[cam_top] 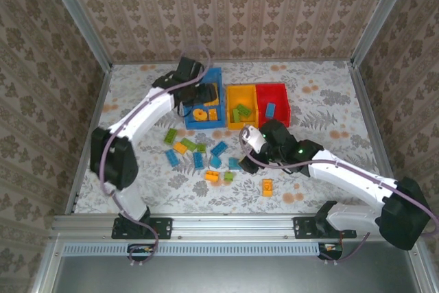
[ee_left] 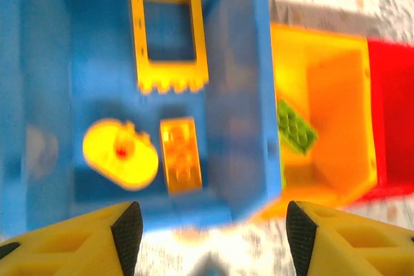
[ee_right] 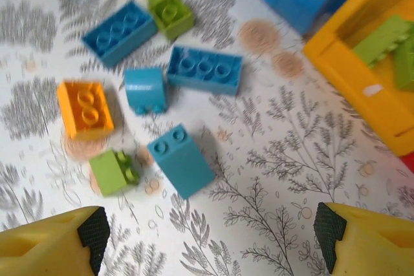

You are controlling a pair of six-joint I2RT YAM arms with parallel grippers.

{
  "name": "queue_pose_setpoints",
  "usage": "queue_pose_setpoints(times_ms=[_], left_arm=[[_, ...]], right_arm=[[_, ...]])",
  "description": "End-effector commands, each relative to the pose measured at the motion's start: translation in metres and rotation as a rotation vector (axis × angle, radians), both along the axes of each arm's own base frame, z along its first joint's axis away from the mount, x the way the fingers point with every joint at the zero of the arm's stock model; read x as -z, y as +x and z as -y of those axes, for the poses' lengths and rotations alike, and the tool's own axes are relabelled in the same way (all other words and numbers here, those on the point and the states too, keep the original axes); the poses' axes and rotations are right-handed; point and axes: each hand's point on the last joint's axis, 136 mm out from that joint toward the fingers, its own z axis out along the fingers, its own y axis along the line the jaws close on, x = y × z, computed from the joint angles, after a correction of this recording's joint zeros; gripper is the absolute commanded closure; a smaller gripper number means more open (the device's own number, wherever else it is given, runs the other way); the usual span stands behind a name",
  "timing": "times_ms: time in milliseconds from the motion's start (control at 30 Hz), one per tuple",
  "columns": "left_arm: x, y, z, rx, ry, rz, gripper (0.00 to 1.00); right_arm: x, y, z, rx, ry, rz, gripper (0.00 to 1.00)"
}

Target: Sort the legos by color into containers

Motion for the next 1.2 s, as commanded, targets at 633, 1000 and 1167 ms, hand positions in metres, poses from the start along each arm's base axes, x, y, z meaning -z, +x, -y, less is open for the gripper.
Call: queue_pose_setpoints(times_ms=[633,1000,1167], left_arm=[[-0.007,-0.210,-0.065,0.255,-0.085,0.151,0.34],[-0.011,-0.205,-0.062,0.248,-0.088,0.165,0.34],[-0.013,-0.204,-0.061,0.248,-0.091,0.172,0.34]], right_arm=[[0.101,0.018,-0.016,-0.382,-0.345,-0.074,0.13],[0.094,0.015,-0.044,-0.469,-0.294,-0.182,0.20],[0.090,0.007,-0.052,-0.500,-0.270,-0.216,0.22]])
